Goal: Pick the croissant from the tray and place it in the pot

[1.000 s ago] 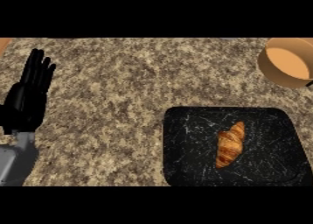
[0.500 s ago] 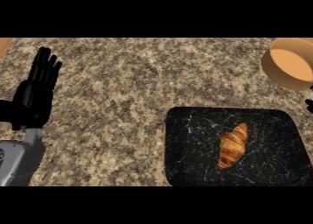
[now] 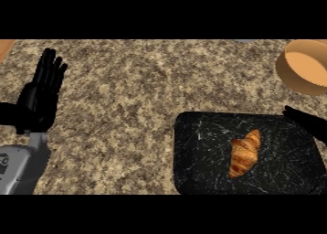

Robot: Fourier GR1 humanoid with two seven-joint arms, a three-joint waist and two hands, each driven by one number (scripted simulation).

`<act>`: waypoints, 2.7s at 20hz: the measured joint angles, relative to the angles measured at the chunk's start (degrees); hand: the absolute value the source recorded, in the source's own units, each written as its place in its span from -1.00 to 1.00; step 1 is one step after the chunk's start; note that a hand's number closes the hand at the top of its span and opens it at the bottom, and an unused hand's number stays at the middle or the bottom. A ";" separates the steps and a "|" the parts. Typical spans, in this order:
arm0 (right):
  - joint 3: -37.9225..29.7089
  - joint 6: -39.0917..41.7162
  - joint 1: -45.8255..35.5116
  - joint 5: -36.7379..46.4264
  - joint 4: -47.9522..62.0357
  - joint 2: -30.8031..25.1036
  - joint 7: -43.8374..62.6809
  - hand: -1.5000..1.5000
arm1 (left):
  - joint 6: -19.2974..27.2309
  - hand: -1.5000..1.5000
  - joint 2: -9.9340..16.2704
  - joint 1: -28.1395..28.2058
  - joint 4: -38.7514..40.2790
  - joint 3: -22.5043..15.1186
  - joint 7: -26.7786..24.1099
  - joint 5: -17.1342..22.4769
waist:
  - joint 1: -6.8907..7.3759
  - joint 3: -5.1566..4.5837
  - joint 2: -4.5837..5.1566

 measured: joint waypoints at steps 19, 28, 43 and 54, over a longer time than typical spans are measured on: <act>5.99 1.81 -3.08 21.38 8.58 18.65 -2.59 -1.00 | -3.53 0.00 -3.35 0.41 -0.70 4.32 1.52 -4.02 | -0.27 0.05 -0.03; 5.71 2.11 -5.69 28.70 15.58 25.30 -3.73 -1.00 | -5.47 0.00 -5.24 1.52 -1.08 5.61 0.81 -6.02 | -0.24 0.04 -0.04; 8.58 -0.10 -11.35 38.82 24.92 31.05 -14.22 1.00 | -6.78 0.00 -6.63 1.01 -1.76 7.38 2.19 -7.57 | -0.21 -1.03 -0.62; 8.83 -3.31 -10.46 45.50 21.46 32.65 -14.76 1.00 | -7.23 0.00 -6.82 0.84 -1.78 8.29 2.83 -7.94 | -0.66 -0.89 -0.59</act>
